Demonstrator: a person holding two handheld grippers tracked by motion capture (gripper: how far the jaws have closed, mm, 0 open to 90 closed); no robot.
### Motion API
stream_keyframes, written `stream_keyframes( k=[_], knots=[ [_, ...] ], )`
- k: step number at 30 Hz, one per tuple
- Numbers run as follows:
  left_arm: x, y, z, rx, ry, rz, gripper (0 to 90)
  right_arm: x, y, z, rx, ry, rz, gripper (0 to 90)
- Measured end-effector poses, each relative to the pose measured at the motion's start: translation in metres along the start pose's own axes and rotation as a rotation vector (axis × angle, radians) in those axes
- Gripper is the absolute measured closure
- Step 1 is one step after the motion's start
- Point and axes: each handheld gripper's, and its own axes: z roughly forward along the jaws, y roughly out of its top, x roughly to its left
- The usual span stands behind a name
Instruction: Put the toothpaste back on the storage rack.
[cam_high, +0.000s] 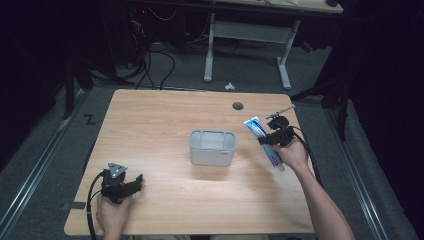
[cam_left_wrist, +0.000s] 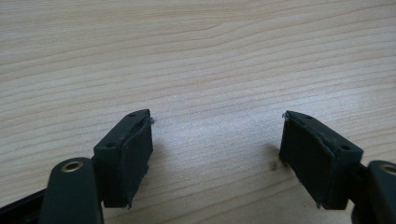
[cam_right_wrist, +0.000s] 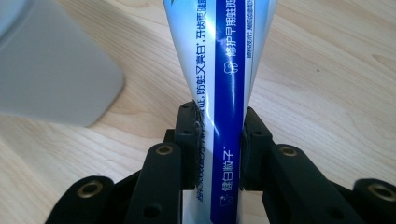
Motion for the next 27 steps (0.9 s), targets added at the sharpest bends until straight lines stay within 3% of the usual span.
stream_keyframes(
  k=[15, 27],
  knots=[
    [0.000, 0.000, 0.000, 0.000, 0.000, 0.000, 25.9, 0.019, -0.002, -0.031, -0.181, 0.118, -0.014, 74.3],
    [0.000, 0.000, 0.000, -0.001, 0.000, 0.001, 25.9, 0.035, -0.003, -0.045, -0.264, 0.170, -0.032, 74.3]
  ],
)
